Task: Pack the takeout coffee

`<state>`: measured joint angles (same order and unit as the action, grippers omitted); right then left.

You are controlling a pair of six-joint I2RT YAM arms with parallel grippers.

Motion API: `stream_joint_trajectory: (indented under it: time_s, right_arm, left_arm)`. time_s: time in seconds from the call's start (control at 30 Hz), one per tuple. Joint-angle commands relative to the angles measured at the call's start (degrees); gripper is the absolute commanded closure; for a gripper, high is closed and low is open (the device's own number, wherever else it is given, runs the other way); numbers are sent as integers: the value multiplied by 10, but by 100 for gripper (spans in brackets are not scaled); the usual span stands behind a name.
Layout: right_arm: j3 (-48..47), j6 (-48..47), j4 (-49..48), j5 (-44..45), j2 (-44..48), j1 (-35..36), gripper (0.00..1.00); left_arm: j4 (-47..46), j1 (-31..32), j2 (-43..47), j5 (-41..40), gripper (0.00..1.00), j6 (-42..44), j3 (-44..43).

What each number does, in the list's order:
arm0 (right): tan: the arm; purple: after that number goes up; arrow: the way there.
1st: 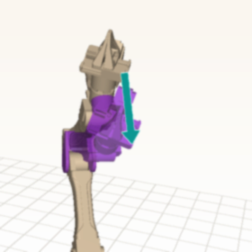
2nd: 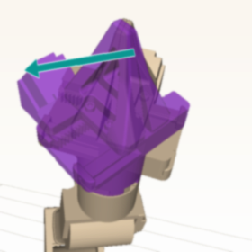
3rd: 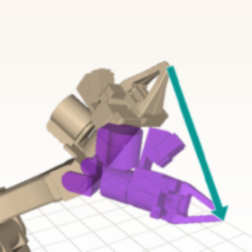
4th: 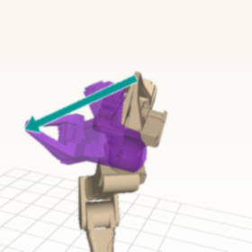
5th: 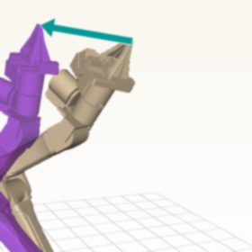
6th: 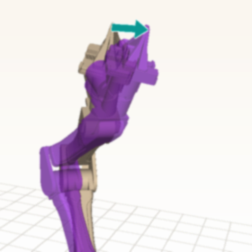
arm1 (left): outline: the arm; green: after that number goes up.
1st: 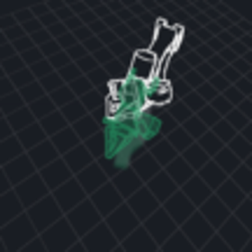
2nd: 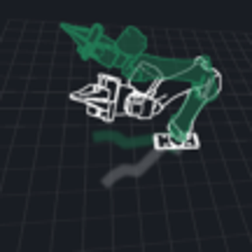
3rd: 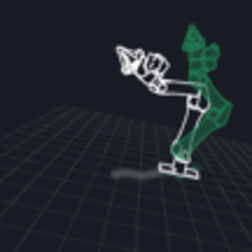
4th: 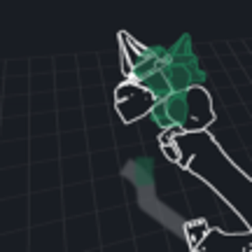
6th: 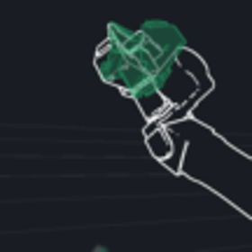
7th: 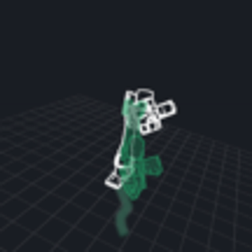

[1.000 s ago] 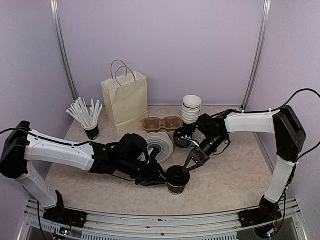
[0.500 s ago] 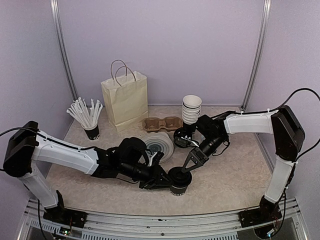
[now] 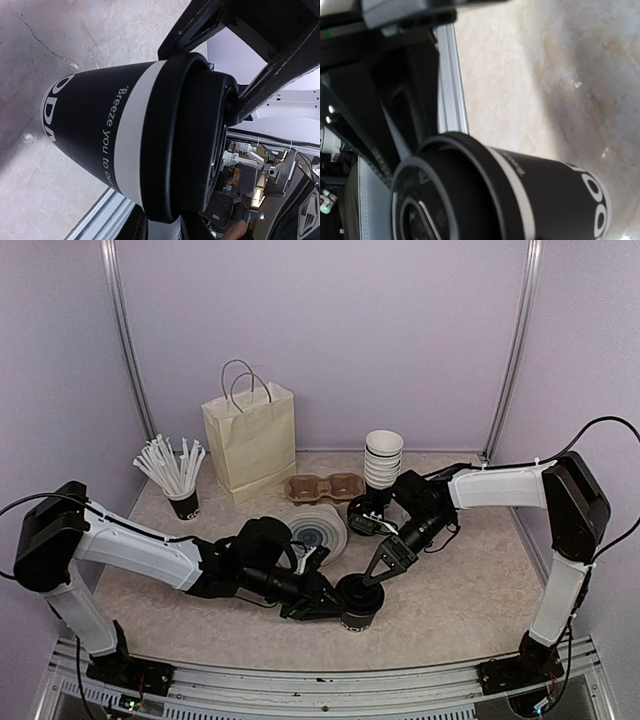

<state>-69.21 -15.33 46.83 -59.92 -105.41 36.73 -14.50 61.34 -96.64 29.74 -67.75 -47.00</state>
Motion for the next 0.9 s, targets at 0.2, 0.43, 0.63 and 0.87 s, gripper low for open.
stream_joint_trajectory:
  time_s: [0.2,0.43,0.63,0.87]
  right_arm:
    - [31,-27,5,144,-44,29,55]
    - [34,-25,4,169,-45,29,56]
    - [29,-28,6,223,-38,29,57]
    - [-2,-52,31,126,-12,27,58]
  left_arm:
    - [178,-30,-63,-170,74,34,10]
    - [94,-52,-72,-147,78,-6,98]
    - [148,-41,-66,-185,65,35,57]
    - [261,9,-42,-256,59,129,-99]
